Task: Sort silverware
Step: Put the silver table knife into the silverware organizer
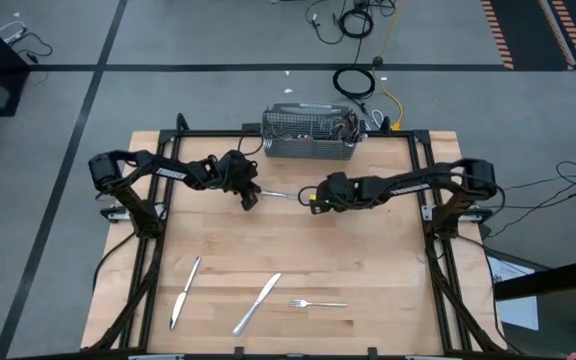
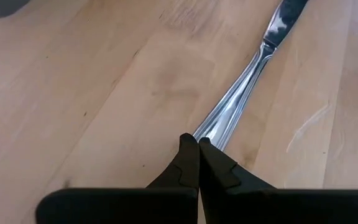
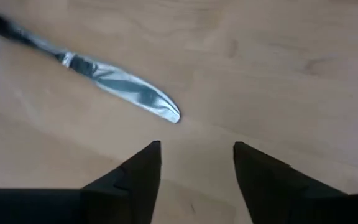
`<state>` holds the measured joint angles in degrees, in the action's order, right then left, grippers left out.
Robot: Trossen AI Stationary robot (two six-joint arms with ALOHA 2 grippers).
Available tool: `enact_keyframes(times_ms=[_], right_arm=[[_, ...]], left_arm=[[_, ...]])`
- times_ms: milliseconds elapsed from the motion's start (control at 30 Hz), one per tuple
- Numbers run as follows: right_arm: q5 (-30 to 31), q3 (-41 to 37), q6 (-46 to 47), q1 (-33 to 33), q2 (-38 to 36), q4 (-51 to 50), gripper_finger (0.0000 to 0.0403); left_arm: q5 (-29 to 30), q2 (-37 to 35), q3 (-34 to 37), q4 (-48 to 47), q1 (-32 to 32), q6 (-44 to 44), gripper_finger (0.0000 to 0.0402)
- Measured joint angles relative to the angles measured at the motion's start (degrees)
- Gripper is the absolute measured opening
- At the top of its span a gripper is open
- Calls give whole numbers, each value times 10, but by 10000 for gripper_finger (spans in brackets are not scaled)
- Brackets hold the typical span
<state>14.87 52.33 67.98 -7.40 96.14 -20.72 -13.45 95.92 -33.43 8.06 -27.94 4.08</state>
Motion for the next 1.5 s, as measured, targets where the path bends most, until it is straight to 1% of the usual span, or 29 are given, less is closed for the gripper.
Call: enact_keyframes(times_ms=[200,333,467,600,833,1033,1267,1500], right_arm=[[-2,-33,94,-16,17,46,240],[-4,-39,102,-28,26,110,256],[-6,-40,100,-41,37,158,258],[-19,-39,100,-50,46,166,258],[-30,-39,100,-53,47,165,258],[-37,-39,91,-39,47,160,258],[-46,-37,90,-26,47,114,258],[-71,-39,124,-19,47,114,258]], left_arm=[[0,0,0,1,0,0,1],[-1,0,0,1,0,-1,1],[-3,1,1,5,4,-1,1],[-5,1,1,9,10,0,1],[-11,18,1,29,22,3,1],[-8,22,1,46,27,17,1],[-7,22,1,45,27,17,1],[-5,22,11,61,27,21,1]])
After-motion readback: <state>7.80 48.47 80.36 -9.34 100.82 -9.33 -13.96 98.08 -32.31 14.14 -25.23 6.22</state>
